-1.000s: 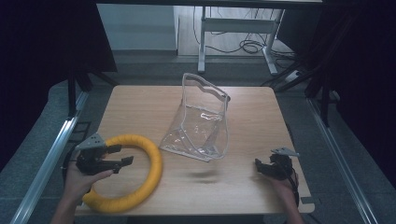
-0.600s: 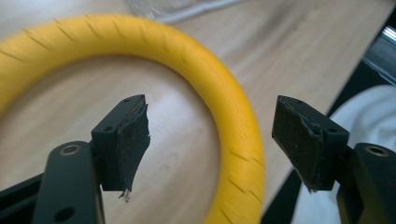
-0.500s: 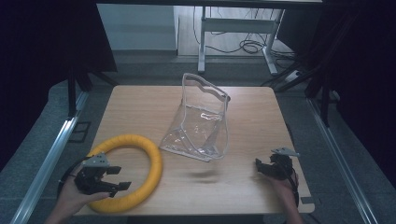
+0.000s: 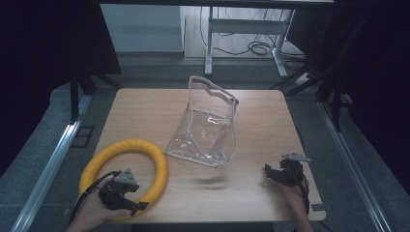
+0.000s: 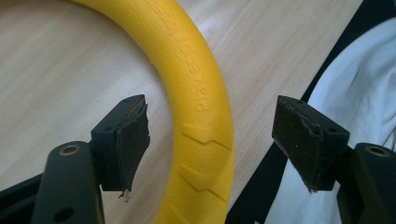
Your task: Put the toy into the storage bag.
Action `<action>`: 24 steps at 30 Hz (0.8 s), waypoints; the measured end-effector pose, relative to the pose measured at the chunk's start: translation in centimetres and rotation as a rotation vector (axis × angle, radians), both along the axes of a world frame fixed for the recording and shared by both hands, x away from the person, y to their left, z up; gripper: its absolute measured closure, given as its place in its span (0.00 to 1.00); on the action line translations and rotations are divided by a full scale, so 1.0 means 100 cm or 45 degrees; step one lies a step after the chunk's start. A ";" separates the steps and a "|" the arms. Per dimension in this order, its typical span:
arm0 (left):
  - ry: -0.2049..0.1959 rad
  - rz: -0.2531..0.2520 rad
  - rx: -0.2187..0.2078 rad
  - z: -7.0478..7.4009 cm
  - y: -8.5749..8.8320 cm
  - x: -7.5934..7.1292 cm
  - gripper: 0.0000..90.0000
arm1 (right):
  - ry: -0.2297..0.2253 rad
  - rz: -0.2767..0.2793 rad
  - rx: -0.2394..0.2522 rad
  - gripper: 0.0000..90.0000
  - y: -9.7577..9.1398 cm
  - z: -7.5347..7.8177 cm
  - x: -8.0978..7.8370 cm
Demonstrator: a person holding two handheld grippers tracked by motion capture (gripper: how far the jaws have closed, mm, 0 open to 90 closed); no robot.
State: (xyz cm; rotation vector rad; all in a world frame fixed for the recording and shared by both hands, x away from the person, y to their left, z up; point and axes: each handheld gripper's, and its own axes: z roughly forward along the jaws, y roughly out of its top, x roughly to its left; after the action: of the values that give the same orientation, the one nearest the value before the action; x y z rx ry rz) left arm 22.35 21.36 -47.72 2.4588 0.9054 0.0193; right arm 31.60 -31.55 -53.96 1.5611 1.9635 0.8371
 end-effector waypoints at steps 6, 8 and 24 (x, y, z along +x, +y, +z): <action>0.042 -0.021 0.110 -0.016 -0.012 0.000 0.31 | 0.000 -0.002 -0.001 0.18 0.000 0.000 0.000; 0.057 -0.016 0.120 -0.020 -0.015 0.002 0.34 | 0.000 -0.003 0.000 0.18 0.000 0.000 0.000; -0.001 0.078 0.232 -0.031 -0.029 0.002 0.56 | -0.001 -0.005 -0.003 0.18 0.000 0.000 0.000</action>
State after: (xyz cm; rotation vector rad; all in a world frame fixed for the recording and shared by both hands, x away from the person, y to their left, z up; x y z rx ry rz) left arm 22.52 18.50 -50.77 2.5961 1.0185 0.1290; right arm 31.60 -31.56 -53.97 1.5626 1.9594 0.8336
